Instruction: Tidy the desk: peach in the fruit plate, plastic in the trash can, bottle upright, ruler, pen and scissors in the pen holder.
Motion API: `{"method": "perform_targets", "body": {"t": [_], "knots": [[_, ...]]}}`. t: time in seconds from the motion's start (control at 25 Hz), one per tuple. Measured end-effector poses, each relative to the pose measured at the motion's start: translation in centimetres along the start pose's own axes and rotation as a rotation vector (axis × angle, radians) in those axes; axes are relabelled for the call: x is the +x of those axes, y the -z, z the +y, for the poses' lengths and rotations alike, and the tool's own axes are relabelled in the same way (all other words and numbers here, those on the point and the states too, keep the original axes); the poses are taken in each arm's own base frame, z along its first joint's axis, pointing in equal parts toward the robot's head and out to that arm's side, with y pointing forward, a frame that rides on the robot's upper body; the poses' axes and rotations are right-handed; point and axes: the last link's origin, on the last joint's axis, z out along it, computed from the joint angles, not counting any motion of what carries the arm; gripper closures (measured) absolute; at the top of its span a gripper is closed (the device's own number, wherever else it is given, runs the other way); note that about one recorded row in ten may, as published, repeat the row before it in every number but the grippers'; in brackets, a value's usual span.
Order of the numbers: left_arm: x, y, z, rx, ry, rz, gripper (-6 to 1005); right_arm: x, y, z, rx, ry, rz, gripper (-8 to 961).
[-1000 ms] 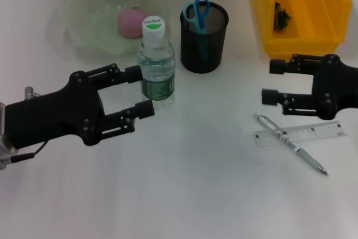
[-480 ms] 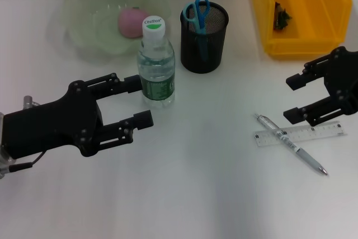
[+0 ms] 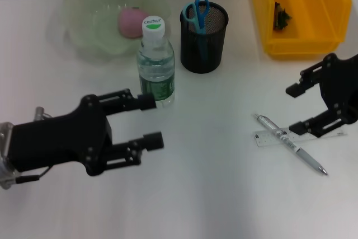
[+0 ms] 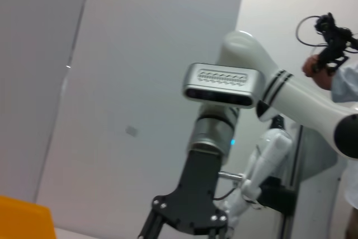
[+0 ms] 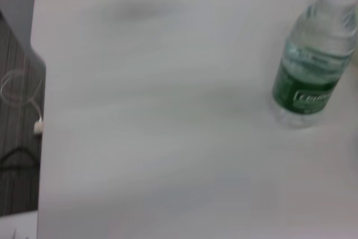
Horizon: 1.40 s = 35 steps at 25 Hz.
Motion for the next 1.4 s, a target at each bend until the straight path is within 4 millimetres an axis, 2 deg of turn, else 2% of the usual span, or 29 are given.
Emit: {"method": "perform_targets", "body": {"t": [0.36, 0.8, 1.4], "knots": [[-1.1, -1.4, -0.1, -0.021, 0.036, -0.031, 318, 0.2, -2.9, -0.2, -0.006, 0.068, 0.128, 227], [-1.5, -1.2, -0.4, 0.015, 0.046, -0.041, 317, -0.5, -6.6, -0.1, -0.018, 0.173, 0.213, 229], [-1.8, -1.2, -0.2, 0.019, 0.070, -0.032, 316, -0.1, -8.5, -0.6, -0.007, 0.292, 0.272, 230]]}}
